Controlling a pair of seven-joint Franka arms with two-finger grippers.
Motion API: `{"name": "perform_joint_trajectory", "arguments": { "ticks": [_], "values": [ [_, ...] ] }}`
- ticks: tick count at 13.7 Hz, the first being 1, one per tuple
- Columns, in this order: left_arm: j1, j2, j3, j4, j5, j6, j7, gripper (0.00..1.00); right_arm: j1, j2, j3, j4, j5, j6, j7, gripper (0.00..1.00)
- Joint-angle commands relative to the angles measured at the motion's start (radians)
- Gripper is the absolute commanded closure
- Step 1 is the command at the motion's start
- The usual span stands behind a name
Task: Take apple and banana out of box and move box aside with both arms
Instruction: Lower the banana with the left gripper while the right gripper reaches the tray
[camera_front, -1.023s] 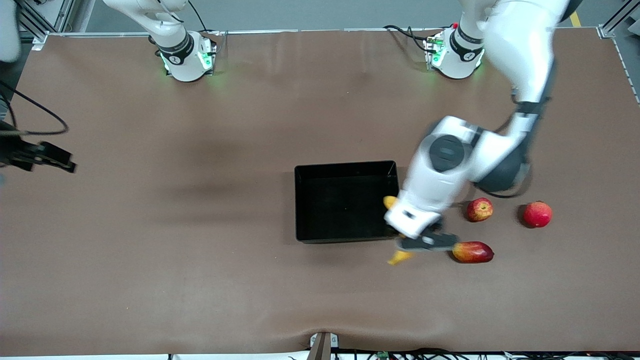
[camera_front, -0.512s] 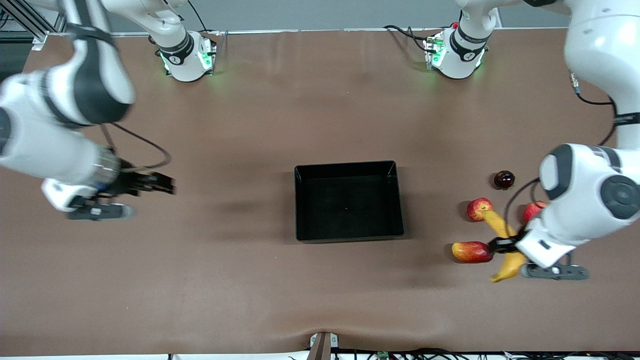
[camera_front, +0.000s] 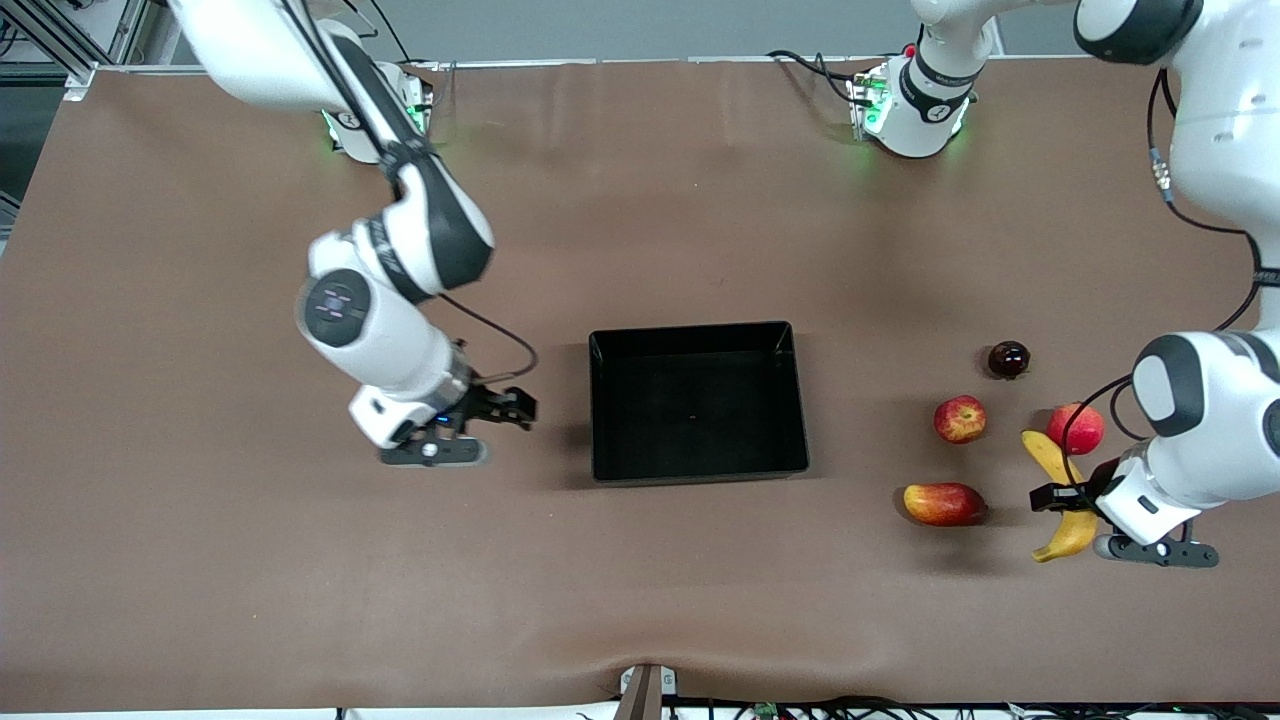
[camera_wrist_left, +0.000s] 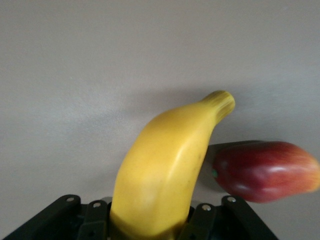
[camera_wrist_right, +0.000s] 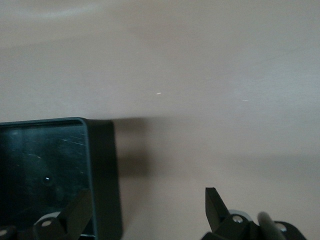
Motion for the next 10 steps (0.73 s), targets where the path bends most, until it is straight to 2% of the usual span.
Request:
{"name": "perform_joint_trajectory", "arguments": {
  "ticks": [1, 4, 5, 6, 7, 8, 9, 10],
  "values": [
    [0.004, 0.068, -0.002, 0.013, -0.015, 0.048, 0.034, 1.0, 0.06, 0.046, -0.011, 0.042, 0.049, 0.01, 0.051, 0.0],
    [0.007, 0.105, -0.002, 0.013, -0.018, 0.066, 0.035, 1.0, 0.128, 0.098, -0.014, 0.059, 0.043, 0.016, 0.172, 0.0],
    [0.007, 0.113, -0.002, 0.01, -0.02, 0.077, 0.034, 1.0, 0.135, 0.119, -0.014, 0.068, 0.034, 0.041, 0.169, 0.04],
    [0.007, 0.122, -0.002, 0.011, -0.02, 0.08, 0.034, 0.98, 0.14, 0.139, -0.014, 0.068, 0.024, 0.073, 0.165, 0.17],
    [0.007, 0.124, -0.002, 0.011, -0.02, 0.082, 0.034, 0.75, 0.156, 0.164, -0.014, 0.068, 0.02, 0.105, 0.166, 0.32],
    [0.008, 0.125, -0.002, 0.011, -0.022, 0.082, 0.029, 0.31, 0.175, 0.187, -0.015, 0.067, 0.006, 0.145, 0.165, 0.46],
    [0.008, 0.124, -0.002, 0.013, -0.022, 0.082, 0.035, 0.0, 0.169, 0.196, -0.016, 0.06, -0.031, 0.17, 0.165, 0.58],
    [0.007, 0.121, -0.002, 0.015, -0.022, 0.083, 0.025, 0.0, 0.163, 0.196, -0.016, 0.057, -0.069, 0.168, 0.162, 0.83]
  ]
}}
